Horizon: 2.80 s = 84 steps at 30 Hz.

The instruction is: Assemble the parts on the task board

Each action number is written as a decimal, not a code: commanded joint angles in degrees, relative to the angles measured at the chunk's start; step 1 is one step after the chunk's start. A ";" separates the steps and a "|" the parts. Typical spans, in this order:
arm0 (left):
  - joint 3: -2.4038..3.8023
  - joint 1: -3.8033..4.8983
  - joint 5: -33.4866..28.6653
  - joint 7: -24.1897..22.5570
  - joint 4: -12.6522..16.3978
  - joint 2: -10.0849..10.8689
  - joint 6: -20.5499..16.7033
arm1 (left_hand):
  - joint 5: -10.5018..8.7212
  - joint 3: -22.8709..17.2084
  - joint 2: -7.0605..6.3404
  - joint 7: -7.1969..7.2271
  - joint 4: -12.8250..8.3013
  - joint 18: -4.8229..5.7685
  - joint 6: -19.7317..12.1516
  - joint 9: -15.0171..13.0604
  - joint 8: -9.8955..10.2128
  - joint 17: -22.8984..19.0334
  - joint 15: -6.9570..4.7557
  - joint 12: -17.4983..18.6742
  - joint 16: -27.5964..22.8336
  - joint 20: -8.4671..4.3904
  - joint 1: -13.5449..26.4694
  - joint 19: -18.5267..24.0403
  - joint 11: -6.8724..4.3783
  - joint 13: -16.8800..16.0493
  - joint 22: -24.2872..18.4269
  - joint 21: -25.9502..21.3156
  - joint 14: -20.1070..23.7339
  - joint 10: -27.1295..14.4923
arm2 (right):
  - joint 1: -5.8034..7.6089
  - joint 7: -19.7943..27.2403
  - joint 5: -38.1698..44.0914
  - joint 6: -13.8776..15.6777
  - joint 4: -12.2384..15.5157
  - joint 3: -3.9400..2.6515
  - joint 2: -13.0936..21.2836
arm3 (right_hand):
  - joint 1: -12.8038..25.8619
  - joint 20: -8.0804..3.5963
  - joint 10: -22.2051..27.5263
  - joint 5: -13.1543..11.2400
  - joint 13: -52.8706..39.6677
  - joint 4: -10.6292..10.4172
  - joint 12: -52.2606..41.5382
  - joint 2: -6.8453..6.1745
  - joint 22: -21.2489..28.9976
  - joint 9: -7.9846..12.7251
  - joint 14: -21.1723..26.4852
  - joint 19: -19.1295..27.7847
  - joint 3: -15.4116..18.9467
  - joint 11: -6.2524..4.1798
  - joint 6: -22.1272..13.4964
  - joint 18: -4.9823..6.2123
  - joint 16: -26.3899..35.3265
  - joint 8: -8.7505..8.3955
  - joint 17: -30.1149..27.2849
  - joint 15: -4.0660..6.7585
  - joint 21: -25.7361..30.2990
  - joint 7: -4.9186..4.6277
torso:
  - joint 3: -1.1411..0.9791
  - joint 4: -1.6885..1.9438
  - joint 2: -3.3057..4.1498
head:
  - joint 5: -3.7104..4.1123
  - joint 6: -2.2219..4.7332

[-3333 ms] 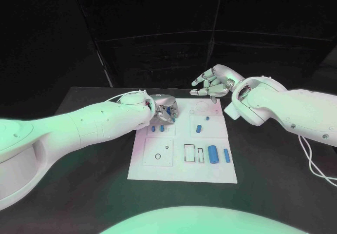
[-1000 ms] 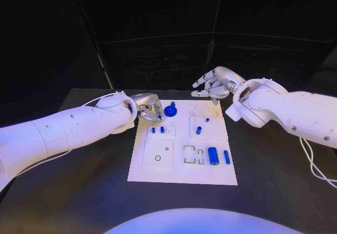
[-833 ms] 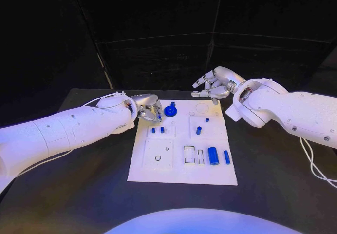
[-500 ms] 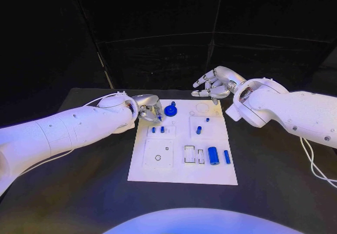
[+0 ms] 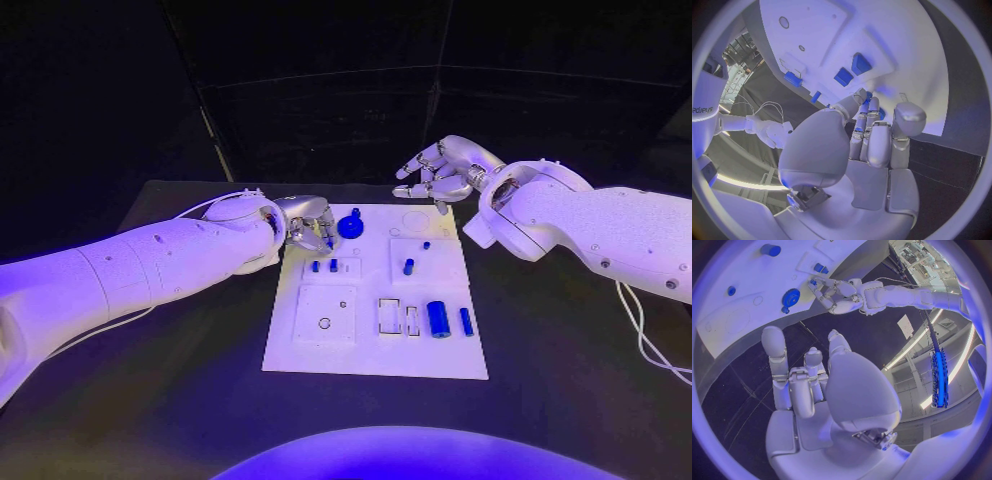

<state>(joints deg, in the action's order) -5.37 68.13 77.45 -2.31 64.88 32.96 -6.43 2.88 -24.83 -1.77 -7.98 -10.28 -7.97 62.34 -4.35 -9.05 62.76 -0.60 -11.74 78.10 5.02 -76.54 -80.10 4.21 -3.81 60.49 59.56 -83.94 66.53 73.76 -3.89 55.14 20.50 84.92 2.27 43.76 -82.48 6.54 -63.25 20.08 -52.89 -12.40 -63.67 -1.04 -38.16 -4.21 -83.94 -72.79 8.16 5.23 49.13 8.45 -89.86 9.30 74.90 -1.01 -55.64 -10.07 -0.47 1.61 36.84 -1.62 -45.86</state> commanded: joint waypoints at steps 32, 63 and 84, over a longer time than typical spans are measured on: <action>-0.06 -0.08 -0.25 0.26 -1.11 -0.71 0.61 | -0.11 0.30 -3.51 -1.10 0.87 0.55 -6.98 0.70 5.07 -2.37 1.29 5.04 -0.44 1.22 3.19 1.58 1.58 0.12 -2.14 -2.69 0.33 -5.01 | 0.10 -0.16 0.01 -0.08 -0.39 -0.03 0.33 | -0.46 -0.04 0.50 0.21 0.46 -0.40 0.04 0.17 0.39 0.03 -6.06 -0.35 0.10 -0.03 -0.38 0.64 -0.14 0.42 15.10 0.12 0.68 -0.09 | -0.02 0.06 -0.03 | 0.08 0.11; 3.99 1.60 -53.23 -17.86 9.69 12.37 -7.72 | -0.04 6.99 -1.26 -1.89 4.55 -1.32 -4.00 0.07 2.81 -9.24 1.51 2.41 -3.25 1.53 3.00 5.81 1.68 -1.02 -10.65 -12.95 3.40 -2.90 | -5.69 -4.75 32.62 -4.95 -4.60 0.06 2.43 | -10.94 -0.32 5.38 -4.03 39.64 -0.94 43.76 -1.84 -4.78 0.39 -6.06 -4.29 -6.48 -0.06 7.01 -0.41 -0.14 0.40 15.10 0.28 -3.16 1.14 | 0.07 0.05 -0.06 | 3.44 1.10; 3.59 1.22 -76.99 -29.29 15.29 12.79 -10.44 | 0.04 6.22 -0.12 -2.12 5.77 -2.47 -3.30 0.47 2.40 -24.09 1.77 0.89 -11.37 1.84 2.88 11.21 1.80 -0.72 -17.84 -22.48 10.82 -2.76 | -7.38 -5.81 35.63 -7.71 -5.37 0.06 -0.04 | -12.24 0.67 5.34 -4.15 44.00 -0.59 46.37 -1.95 -7.93 0.23 -6.06 -5.03 -10.38 0.81 7.34 -0.76 -0.14 -1.74 15.10 -0.56 -5.88 0.24 | 0.07 0.01 0.05 | 3.72 1.29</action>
<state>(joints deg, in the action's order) -1.83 69.27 3.49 -29.34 80.00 45.85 -16.32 2.88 -18.58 -2.02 -9.72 -4.81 -10.22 58.98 -3.93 -6.46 38.72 1.13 -10.66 67.01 6.76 -74.09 -69.34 5.73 -4.60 42.69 37.27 -73.60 64.00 66.31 -9.03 89.44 14.31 79.61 2.36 43.82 -94.18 7.05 -57.44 16.18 -9.01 -12.97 -17.49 -2.76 -45.87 -3.90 -83.94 -77.63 -1.91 5.96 56.02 8.46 -89.86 7.92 74.91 -1.23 -61.25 -9.92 -0.39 1.65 36.84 2.21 -44.53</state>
